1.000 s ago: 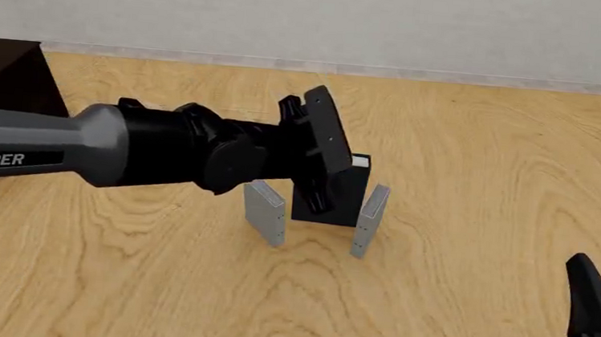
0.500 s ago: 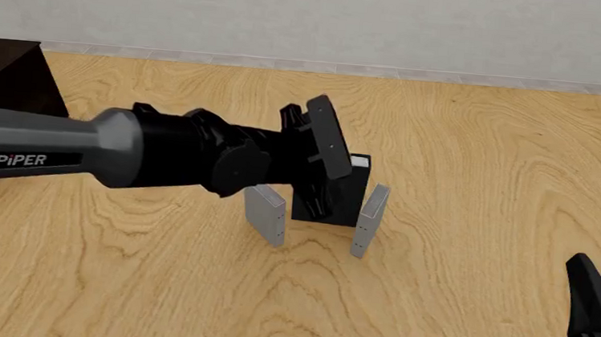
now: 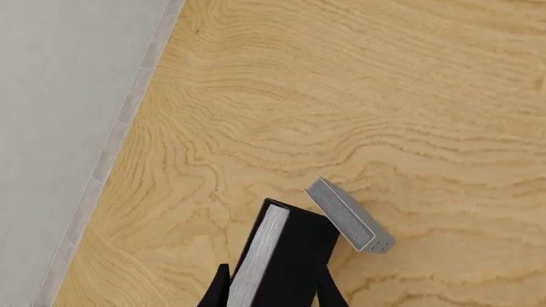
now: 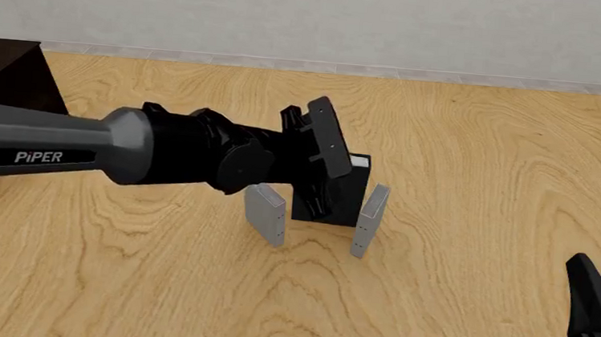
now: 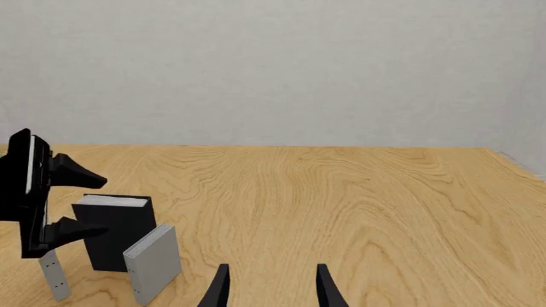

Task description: Pick up the book in the middle and place it on the cabinet shelf.

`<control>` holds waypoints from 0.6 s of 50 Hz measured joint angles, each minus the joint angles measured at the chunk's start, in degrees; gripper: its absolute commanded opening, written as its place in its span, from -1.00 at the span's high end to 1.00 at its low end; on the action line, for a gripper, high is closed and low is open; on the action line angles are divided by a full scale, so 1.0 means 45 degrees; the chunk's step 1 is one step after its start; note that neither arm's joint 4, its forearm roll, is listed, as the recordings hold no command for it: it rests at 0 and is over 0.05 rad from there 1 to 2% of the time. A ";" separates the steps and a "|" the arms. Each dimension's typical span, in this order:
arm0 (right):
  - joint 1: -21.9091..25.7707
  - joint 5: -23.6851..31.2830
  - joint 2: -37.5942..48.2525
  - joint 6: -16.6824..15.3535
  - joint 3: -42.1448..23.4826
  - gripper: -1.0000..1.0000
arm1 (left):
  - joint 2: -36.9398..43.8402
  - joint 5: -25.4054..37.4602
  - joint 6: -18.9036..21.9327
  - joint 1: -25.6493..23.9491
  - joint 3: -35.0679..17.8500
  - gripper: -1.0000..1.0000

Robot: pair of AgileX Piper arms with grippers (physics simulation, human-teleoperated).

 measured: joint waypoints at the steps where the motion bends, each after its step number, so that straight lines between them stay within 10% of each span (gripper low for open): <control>1: 0.0000 0.0000 0.0000 0.0000 0.0000 -1.00 | 0.0017 0.0011 0.0002 0.0007 -0.0017 -1.00; 30: 0.0000 0.0000 0.0000 0.0001 0.0000 -1.00 | 0.0506 0.0736 0.0100 0.0290 -0.0727 -1.00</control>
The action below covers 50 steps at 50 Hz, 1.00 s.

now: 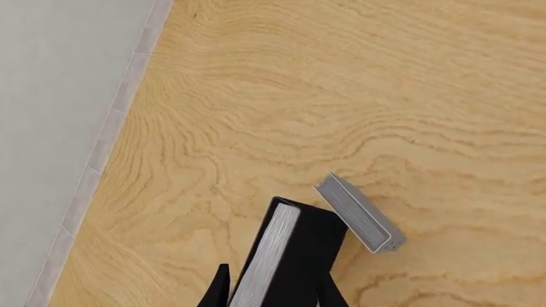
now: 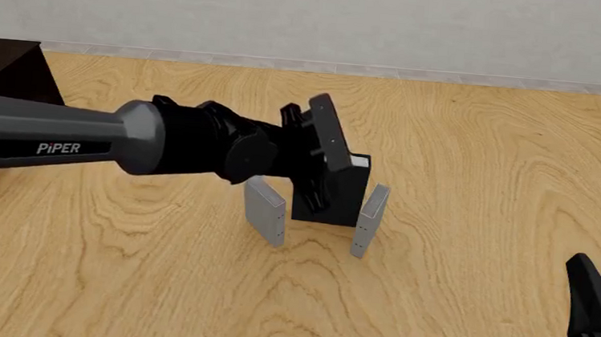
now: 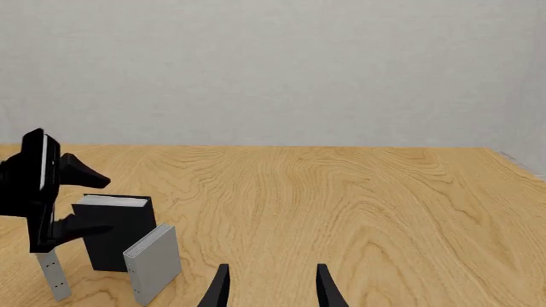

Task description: Pick up the book in the middle and place it on the cabinet shelf.

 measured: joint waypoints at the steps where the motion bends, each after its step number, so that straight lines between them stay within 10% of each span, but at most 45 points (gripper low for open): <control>1: 0.0000 0.0000 0.0000 0.0000 0.0000 -1.00 | 0.0006 0.0045 0.0010 0.0014 -0.0022 -1.00; 50: 0.0000 0.0000 0.0000 0.0000 0.0000 -1.00 | 0.1128 0.2026 0.0261 0.0307 -0.1610 -1.00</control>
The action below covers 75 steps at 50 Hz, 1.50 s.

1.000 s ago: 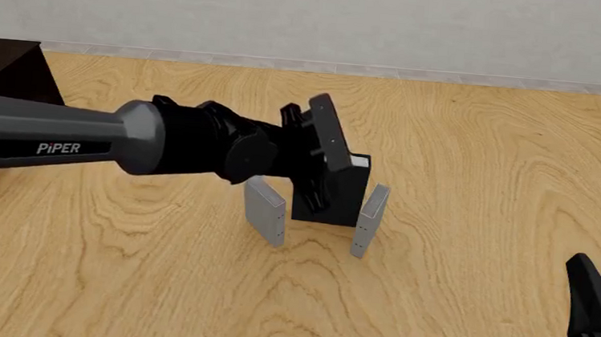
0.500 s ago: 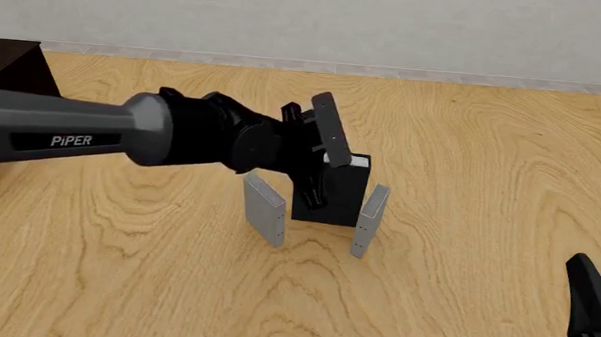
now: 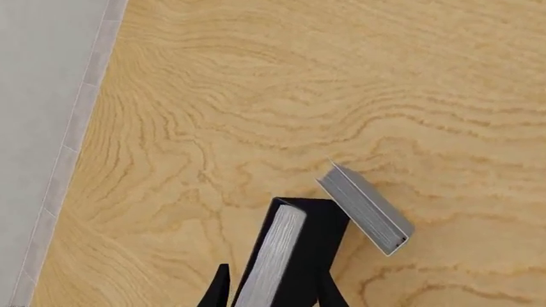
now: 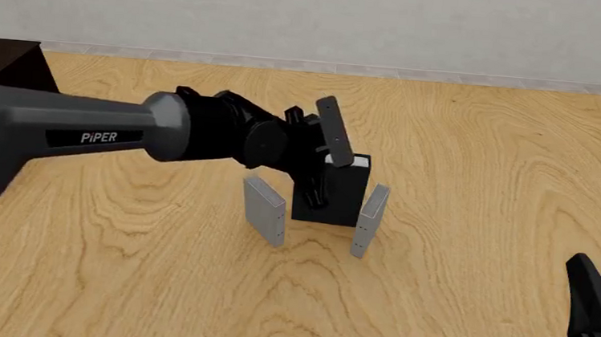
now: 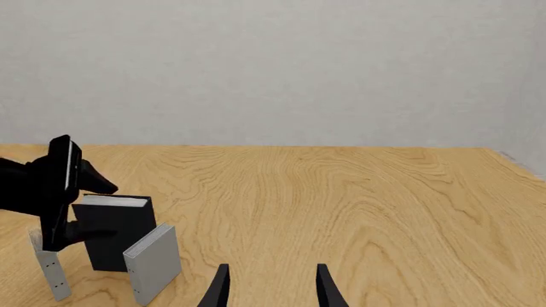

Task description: Pick up the book in the middle and place it on the cabinet shelf.

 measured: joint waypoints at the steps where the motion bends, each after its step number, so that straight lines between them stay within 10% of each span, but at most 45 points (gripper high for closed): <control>1: 0.0000 0.0000 0.0000 0.0000 0.0000 -1.00 | 0.0037 0.0024 0.0000 0.0000 -0.0030 -1.00; 25: 0.0000 0.0000 0.0000 0.0000 0.0000 -1.00 | 0.0957 0.0197 -0.0272 0.0046 -0.1063 -1.00; 26: 0.0000 0.0000 0.0000 0.0001 0.0000 -1.00 | 0.0980 0.0214 -0.0272 0.0043 -0.1116 1.00; 75: -0.0003 0.0006 0.0010 -0.0002 -0.0014 -1.00 | 0.0950 0.1360 -0.0136 0.0134 -0.1633 1.00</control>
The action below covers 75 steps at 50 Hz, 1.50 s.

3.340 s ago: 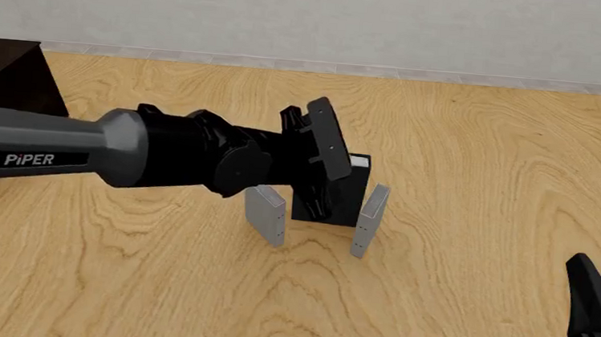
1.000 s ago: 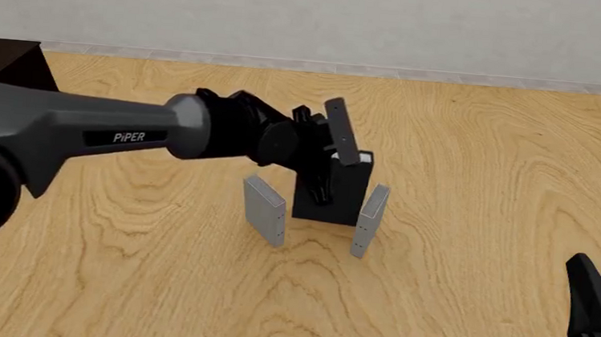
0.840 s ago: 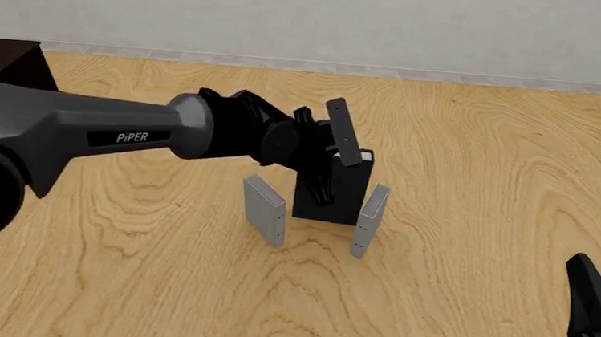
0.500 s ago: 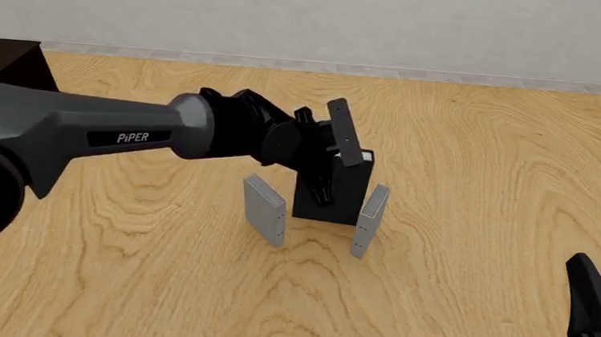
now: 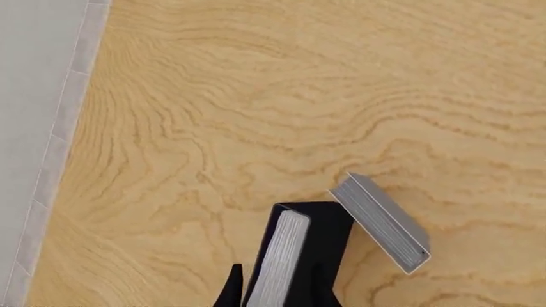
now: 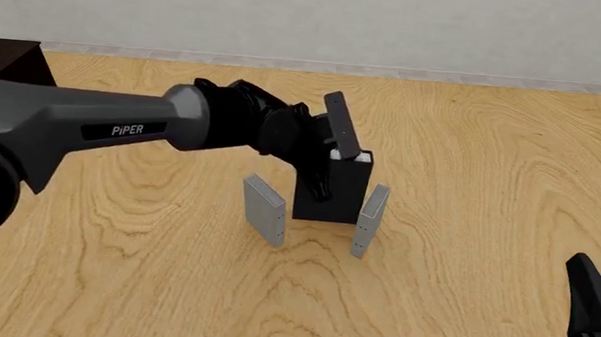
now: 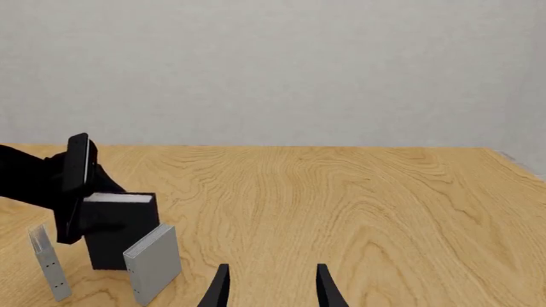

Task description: Pick up the book in the middle and place it on the cabinet shelf.

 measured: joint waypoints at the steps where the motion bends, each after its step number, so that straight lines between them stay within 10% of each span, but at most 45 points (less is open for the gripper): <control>1: 0.0000 0.0000 -0.0001 0.0000 0.0000 -1.00 | 0.0005 0.0033 0.0033 0.0017 -0.0014 1.00; 75: 0.0001 0.0043 -0.0045 0.0001 0.0000 -1.00 | -0.0170 0.1527 0.1031 0.1438 -0.2497 1.00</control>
